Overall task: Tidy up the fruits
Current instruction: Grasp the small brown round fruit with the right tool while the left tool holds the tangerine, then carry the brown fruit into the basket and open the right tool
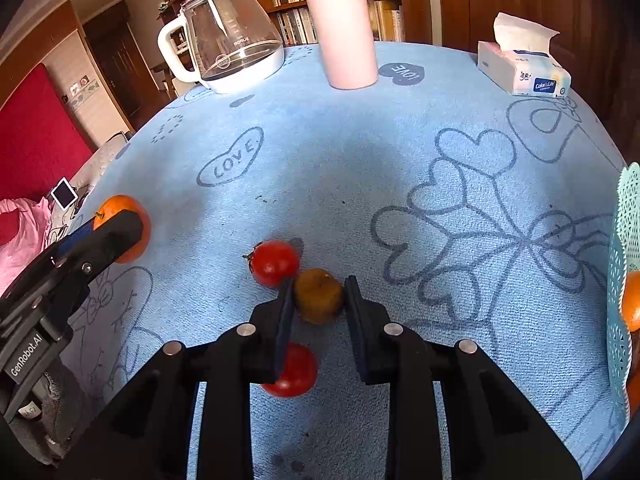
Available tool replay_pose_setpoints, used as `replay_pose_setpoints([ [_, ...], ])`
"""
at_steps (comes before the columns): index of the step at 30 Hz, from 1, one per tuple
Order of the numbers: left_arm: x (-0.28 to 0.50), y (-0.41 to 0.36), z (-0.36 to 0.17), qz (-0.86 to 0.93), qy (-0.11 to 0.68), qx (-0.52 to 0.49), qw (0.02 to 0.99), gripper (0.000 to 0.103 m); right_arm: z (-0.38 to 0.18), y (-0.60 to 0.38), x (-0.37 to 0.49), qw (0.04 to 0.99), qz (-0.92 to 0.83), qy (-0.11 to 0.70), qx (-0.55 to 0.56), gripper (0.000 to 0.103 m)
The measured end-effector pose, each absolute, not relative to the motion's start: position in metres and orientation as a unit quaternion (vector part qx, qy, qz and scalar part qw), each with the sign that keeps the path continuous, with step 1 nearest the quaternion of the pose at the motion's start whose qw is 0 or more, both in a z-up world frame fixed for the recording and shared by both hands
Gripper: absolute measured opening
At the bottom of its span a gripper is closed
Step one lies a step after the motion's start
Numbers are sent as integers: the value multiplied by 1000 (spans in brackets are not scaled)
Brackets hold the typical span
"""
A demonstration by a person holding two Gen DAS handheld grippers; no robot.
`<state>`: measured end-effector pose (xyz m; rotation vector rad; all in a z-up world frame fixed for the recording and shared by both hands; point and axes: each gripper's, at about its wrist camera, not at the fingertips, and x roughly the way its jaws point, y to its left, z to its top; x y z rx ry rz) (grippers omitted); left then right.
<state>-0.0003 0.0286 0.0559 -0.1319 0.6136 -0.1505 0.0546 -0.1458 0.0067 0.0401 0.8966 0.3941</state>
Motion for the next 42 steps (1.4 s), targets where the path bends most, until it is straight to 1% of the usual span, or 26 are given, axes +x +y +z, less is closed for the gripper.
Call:
replay_pose_setpoints([
  [13, -1, 26, 55, -78, 303, -62, 948, 41, 45, -185, 31, 915, 156, 368, 56, 26],
  [29, -2, 23, 52, -76, 304, -56, 948, 41, 78, -289, -13, 943, 57, 303, 127, 26],
  [35, -2, 21, 52, -74, 305, -52, 948, 41, 83, -335, -37, 947, 3, 284, 150, 26],
  [42, -2, 18, 52, -73, 307, -46, 948, 41, 68, -374, -52, 941, -49, 292, 162, 26],
])
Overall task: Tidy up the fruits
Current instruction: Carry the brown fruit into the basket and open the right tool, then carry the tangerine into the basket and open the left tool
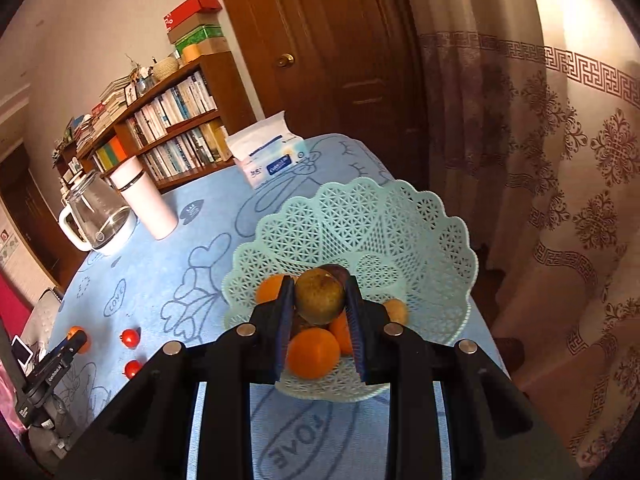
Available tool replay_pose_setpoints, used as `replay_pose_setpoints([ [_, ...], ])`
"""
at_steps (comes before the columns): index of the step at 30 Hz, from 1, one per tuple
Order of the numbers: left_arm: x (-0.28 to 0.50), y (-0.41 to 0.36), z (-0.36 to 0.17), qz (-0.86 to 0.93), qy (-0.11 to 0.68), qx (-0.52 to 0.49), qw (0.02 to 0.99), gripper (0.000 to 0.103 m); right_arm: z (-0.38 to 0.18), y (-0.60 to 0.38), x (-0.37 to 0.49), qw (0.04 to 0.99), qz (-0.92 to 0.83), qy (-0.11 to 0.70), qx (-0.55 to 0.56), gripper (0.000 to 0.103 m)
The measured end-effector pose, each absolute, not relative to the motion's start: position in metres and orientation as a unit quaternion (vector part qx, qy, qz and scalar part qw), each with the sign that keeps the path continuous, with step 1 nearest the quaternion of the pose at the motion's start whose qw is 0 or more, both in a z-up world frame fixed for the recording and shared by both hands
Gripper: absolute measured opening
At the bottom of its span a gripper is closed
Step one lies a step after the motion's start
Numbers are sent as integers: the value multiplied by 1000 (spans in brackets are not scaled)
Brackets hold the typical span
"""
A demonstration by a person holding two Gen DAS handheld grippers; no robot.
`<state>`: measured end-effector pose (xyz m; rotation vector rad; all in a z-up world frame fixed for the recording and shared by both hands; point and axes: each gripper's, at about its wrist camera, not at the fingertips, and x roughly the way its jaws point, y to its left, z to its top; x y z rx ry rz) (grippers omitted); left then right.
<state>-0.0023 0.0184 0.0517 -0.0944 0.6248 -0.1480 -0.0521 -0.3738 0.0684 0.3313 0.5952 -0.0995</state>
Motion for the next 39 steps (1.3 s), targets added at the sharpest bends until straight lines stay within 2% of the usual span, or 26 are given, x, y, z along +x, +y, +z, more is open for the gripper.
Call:
replay_pose_setpoints([
  [10, -6, 10, 59, -78, 306, -37, 948, 41, 41, -377, -57, 937, -74, 310, 142, 26],
  [19, -11, -13, 72, -100, 294, -11, 950, 41, 34, -389, -63, 935, -66, 303, 171, 28],
  [30, -11, -66, 95, -168, 283, 15, 944, 41, 56, -390, -86, 959, -131, 209, 140, 28],
  [33, -10, -87, 100, -199, 282, 19, 938, 41, 56, -386, -90, 963, -153, 183, 125, 39],
  [39, -10, -136, 102, -257, 288, 35, 922, 41, 55, -384, -95, 966, -169, 158, 115, 41],
])
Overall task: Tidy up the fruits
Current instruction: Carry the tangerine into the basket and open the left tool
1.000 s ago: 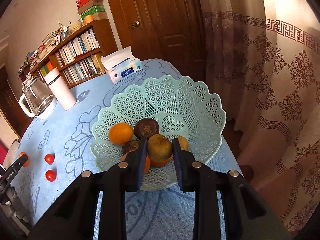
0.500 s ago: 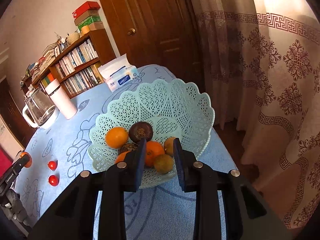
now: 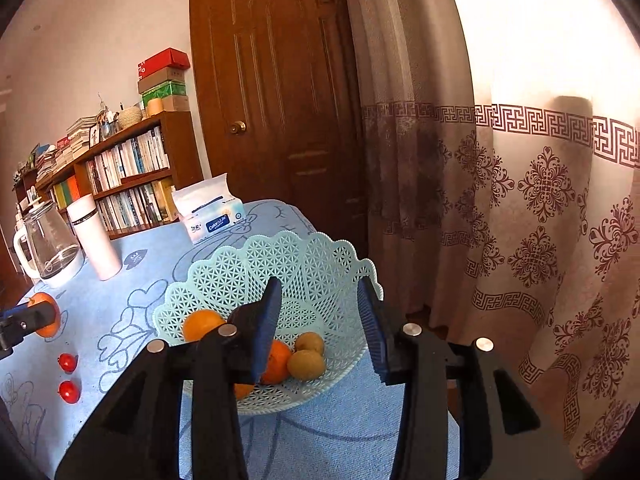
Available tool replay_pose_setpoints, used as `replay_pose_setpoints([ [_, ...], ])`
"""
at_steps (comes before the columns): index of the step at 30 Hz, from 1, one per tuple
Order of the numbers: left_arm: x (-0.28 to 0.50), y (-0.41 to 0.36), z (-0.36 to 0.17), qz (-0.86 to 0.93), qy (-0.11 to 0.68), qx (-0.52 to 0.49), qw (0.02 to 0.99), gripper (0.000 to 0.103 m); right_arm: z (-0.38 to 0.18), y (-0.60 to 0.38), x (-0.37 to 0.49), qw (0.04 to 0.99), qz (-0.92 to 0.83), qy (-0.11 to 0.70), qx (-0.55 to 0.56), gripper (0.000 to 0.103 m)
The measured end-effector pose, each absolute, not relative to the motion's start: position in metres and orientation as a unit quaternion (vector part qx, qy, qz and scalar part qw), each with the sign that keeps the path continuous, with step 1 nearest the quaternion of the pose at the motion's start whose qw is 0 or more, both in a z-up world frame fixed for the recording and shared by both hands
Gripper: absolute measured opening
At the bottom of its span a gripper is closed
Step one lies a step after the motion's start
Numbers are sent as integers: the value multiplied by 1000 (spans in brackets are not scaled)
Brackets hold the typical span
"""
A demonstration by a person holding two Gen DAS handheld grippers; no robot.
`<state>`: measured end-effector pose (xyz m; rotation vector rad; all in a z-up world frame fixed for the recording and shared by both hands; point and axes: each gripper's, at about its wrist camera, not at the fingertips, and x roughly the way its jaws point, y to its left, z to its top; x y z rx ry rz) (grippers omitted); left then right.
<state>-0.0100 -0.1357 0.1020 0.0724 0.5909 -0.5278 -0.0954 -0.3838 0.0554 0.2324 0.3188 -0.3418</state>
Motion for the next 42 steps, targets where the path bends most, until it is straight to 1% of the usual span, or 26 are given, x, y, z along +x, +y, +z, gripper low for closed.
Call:
replay_pose_setpoints([
  [8, -6, -194, 95, -310, 288, 64, 904, 41, 50, -393, -97, 961, -179, 155, 141, 41],
  [10, -2, -204, 91, -319, 297, 65, 898, 41, 49, -393, -97, 961, -178, 156, 144, 43],
  [11, 0, -208, 88, -323, 301, 66, 895, 41, 49, -394, -97, 961, -177, 156, 145, 48],
  [12, 2, -212, 86, -326, 306, 66, 892, 41, 49, -394, -96, 961, -177, 156, 147, 48],
  [19, 8, -231, 72, -338, 321, 75, 881, 41, 47, -396, -97, 959, -174, 157, 156, 49],
  [30, 13, -239, 63, -342, 332, 78, 876, 41, 47, -396, -96, 959, -173, 158, 159, 49],
  [32, 12, -237, 65, -340, 328, 74, 878, 50, 46, -396, -97, 959, -173, 158, 160, 49],
  [34, 12, -232, 71, -337, 320, 66, 883, 52, 46, -397, -97, 958, -174, 158, 162, 49],
  [42, 14, -198, 98, -318, 293, 32, 901, 53, 46, -396, -99, 959, -176, 154, 163, 48],
])
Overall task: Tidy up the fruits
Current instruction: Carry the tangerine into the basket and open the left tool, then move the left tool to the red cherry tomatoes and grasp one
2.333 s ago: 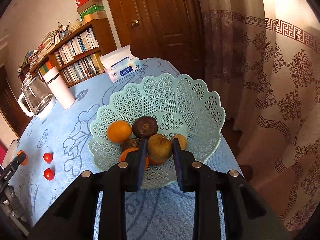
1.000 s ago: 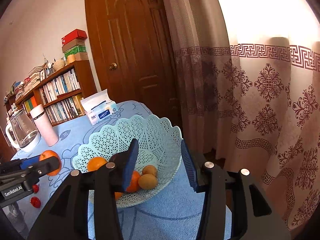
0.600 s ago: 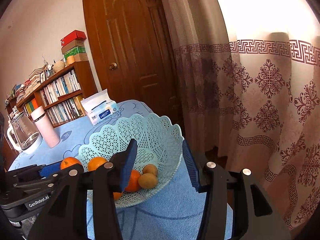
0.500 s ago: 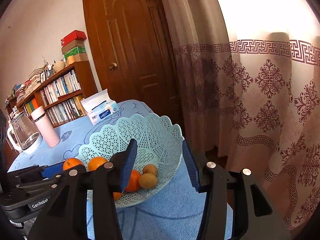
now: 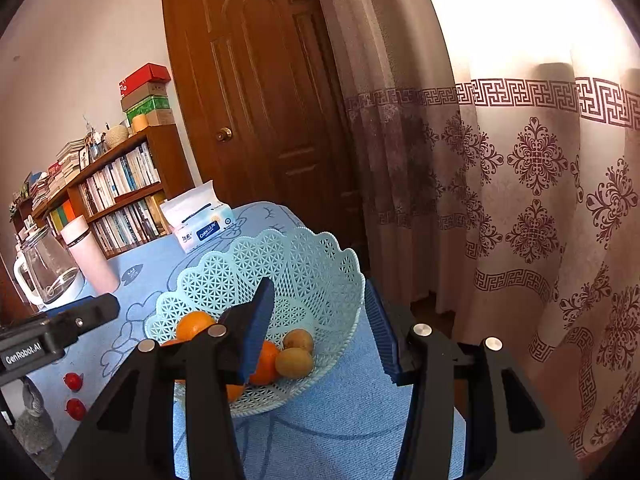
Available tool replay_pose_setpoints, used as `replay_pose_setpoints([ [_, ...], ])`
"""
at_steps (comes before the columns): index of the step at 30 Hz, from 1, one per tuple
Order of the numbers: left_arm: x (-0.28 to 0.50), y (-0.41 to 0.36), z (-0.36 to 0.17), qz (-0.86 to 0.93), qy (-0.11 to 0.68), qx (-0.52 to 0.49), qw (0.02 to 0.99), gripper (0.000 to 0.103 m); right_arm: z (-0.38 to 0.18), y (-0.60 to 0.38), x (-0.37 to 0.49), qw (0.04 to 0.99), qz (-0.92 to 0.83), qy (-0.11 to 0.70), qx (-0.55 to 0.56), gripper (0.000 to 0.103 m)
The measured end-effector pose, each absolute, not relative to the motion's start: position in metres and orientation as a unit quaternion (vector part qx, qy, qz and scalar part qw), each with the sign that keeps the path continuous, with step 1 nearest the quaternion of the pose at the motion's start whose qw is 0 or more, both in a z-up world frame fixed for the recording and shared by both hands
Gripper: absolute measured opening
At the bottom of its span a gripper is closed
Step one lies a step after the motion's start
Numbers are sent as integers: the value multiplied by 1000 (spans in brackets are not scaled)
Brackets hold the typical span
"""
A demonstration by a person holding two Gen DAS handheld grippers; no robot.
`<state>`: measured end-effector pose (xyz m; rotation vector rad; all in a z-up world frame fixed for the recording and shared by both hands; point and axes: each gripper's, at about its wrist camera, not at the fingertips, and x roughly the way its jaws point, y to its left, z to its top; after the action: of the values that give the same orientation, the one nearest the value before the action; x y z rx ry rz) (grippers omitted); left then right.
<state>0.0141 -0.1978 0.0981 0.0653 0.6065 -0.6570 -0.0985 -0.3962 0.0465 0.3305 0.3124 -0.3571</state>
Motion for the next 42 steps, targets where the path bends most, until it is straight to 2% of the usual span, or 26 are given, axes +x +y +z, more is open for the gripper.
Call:
replay_pose_setpoints([
  [6, 14, -165, 113, -289, 273, 19, 917, 63, 47, -398, -100, 959, -177, 152, 163, 48],
  [8, 13, -151, 116, -277, 268, 14, 923, 71, 46, -398, -100, 959, -177, 151, 162, 48],
  [11, 15, -126, 119, -251, 267, 4, 930, 73, 47, -398, -100, 959, -178, 151, 162, 48],
  [12, 16, -118, 118, -241, 270, -1, 932, 73, 47, -398, -100, 959, -178, 151, 161, 49],
  [14, 19, -101, 117, -222, 274, -12, 936, 80, 47, -398, -100, 959, -179, 151, 161, 54],
  [20, 22, -59, 111, -177, 283, -28, 942, 80, 49, -397, -101, 960, -182, 147, 152, 57],
  [22, 23, -50, 107, -167, 289, -30, 942, 81, 50, -396, -101, 961, -182, 146, 151, 62],
  [25, 24, -40, 99, -152, 299, -33, 942, 89, 52, -394, -103, 962, -179, 143, 149, 65],
  [31, 29, -33, 78, -133, 323, -29, 937, 89, 56, -380, -104, 966, -144, 152, 149, 67],
  [33, 32, -32, 72, -129, 333, -28, 934, 91, 57, -370, -103, 969, -124, 155, 146, 75],
  [42, 41, -36, 45, -124, 367, -8, 922, 91, 57, -316, -95, 975, -19, 189, 117, 75],
])
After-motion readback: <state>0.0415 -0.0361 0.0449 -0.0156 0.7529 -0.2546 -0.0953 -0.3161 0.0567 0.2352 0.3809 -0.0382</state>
